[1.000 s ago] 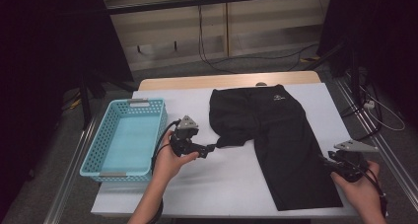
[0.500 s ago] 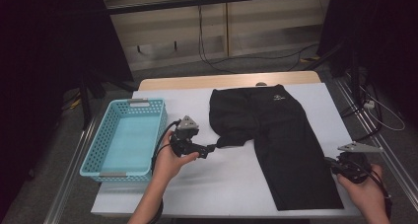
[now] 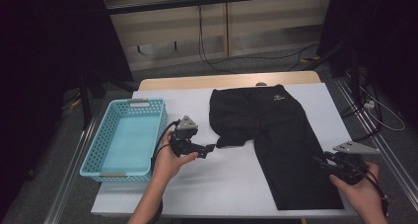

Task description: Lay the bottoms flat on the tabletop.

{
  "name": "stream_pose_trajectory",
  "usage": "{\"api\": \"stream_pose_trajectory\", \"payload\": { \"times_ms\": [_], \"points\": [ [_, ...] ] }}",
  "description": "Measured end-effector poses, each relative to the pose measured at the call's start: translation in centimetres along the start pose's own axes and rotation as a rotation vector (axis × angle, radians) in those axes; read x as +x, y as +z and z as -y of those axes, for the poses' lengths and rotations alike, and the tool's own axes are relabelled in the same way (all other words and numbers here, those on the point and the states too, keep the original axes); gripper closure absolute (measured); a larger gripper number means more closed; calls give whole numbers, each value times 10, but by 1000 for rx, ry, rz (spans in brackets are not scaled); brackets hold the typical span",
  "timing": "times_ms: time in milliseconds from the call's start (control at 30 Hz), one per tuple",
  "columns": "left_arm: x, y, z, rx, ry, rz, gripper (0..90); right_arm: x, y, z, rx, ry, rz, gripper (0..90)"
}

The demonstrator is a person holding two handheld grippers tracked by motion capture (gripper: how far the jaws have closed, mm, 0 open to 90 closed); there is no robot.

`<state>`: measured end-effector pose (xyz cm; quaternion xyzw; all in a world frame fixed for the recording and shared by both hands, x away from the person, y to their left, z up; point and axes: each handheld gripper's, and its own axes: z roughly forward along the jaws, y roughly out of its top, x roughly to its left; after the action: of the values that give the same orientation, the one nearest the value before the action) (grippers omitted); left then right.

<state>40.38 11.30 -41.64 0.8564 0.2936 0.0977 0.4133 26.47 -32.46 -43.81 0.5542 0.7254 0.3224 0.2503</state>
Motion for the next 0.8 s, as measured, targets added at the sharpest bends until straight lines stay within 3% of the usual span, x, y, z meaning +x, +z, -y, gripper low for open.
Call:
{"api": "stream_pose_trajectory", "payload": {
  "times_ms": [167, 433, 533, 800],
  "points": [
    [0, -1, 1, -1, -14, 1, 89, 22, 6, -13, -36, -63, -65, 427],
    [4, -2, 4, 4, -11, -11, 84, 49, 18, -32, -45, -128, -119, 314],
    [5, -2, 4, -2, -29, -9, 83, 60, 22, -39, -47, -154, -149, 309],
    [5, -5, 6, -1, -26, -12, 82, 98, 41, -58, -47, -210, -252, 330]
  ]
}}
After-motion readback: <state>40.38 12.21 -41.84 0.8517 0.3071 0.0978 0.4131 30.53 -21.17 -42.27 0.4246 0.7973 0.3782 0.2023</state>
